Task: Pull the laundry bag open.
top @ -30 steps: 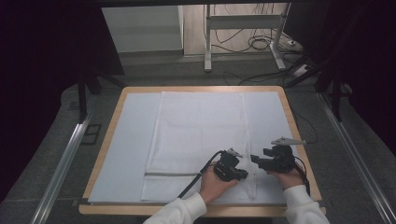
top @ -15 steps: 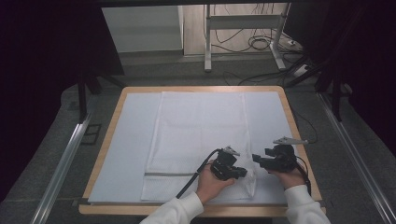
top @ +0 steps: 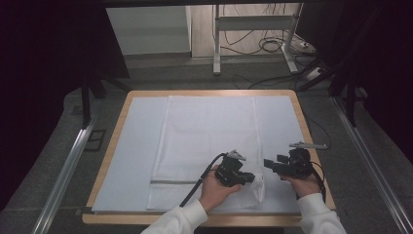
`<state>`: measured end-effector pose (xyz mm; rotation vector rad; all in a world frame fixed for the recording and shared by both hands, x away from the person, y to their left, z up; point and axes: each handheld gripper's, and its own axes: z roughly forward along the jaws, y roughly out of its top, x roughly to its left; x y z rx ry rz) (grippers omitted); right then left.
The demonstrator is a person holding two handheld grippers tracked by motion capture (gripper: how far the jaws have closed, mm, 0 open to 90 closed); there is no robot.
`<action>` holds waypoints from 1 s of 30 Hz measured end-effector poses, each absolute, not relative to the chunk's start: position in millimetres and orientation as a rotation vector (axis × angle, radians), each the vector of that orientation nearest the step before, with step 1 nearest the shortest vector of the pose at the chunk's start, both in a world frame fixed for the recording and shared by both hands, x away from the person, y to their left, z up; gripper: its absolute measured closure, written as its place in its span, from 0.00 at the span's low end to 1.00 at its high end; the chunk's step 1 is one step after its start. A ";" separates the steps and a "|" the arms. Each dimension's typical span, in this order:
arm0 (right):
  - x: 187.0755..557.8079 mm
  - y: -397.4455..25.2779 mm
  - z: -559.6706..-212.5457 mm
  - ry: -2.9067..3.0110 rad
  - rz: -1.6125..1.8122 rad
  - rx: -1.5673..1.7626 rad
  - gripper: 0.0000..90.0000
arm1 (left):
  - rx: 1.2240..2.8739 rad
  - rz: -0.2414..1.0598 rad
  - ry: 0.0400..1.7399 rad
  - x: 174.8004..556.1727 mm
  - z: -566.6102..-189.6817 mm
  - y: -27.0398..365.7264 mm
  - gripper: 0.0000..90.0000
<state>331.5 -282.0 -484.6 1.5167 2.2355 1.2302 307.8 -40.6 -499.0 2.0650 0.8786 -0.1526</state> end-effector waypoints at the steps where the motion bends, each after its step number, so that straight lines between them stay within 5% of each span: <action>1: 331.6 -281.4 -484.4 2.241 1.235 1.522 0.33 | 2.063 -0.152 0.877 307.7 -498.3 -39.8 0.96; 16: 338.2 -258.2 -493.6 2.364 1.258 1.595 0.34 | 2.063 -0.149 0.875 305.9 -498.7 -40.4 0.96; 30: 349.9 -239.0 -509.4 2.464 1.222 1.657 0.56 | 2.073 -0.145 0.870 304.9 -501.4 -43.8 0.96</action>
